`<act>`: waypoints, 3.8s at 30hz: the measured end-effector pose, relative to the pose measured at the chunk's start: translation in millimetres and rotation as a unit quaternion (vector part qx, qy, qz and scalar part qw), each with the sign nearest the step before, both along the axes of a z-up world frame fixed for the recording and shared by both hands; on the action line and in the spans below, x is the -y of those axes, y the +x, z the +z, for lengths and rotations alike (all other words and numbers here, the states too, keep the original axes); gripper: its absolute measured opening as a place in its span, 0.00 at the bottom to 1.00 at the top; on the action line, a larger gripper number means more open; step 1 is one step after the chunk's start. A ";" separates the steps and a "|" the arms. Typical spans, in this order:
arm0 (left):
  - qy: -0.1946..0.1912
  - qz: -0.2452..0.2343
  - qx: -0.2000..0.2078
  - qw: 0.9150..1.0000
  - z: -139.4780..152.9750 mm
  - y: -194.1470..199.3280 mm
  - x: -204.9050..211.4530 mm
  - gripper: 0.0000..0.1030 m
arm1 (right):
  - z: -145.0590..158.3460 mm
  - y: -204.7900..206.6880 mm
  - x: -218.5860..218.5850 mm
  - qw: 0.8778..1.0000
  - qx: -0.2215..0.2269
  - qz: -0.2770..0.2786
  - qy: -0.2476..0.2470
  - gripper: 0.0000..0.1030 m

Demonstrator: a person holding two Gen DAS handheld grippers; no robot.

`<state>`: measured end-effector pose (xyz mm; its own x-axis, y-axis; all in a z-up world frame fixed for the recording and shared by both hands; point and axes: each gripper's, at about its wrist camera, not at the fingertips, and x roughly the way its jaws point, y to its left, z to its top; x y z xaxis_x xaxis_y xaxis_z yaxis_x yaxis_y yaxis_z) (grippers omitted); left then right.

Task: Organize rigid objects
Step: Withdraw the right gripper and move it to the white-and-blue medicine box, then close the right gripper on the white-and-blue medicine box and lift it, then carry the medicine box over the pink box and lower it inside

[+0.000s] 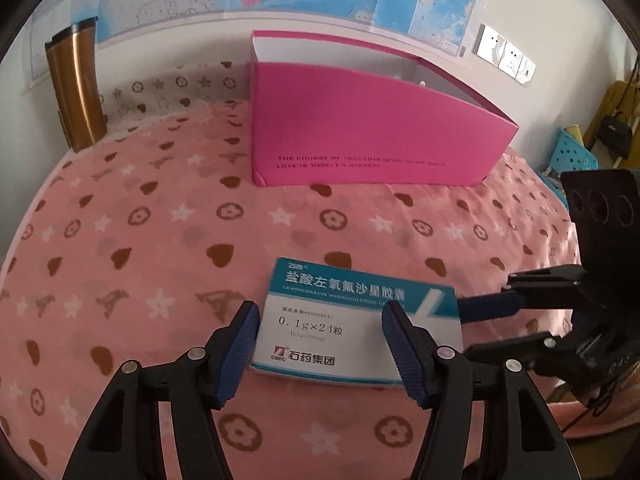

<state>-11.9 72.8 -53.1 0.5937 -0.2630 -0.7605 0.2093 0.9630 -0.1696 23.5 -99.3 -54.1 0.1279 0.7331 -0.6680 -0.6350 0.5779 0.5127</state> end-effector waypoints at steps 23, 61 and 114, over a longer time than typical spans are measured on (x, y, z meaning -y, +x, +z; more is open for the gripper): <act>-0.037 0.001 -0.009 0.999 -2.1 17.4 17.3 0.49 | 2.3 35.1 27.5 0.997 0.016 -0.078 -0.008 0.50; -0.038 -0.015 0.073 0.997 54.6 21.2 20.4 0.47 | 47.9 37.2 35.0 0.990 0.109 -0.087 -0.021 0.45; 0.007 -0.022 0.155 0.988 104.9 64.1 21.7 0.49 | 103.6 80.2 30.0 0.977 0.178 -0.115 0.010 0.45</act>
<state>52.2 51.2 51.8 0.7871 -0.2846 -0.5472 0.2905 0.9537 -0.0783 103.7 -129.3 49.5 0.5125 0.6704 -0.5365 -0.6295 0.7183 0.2963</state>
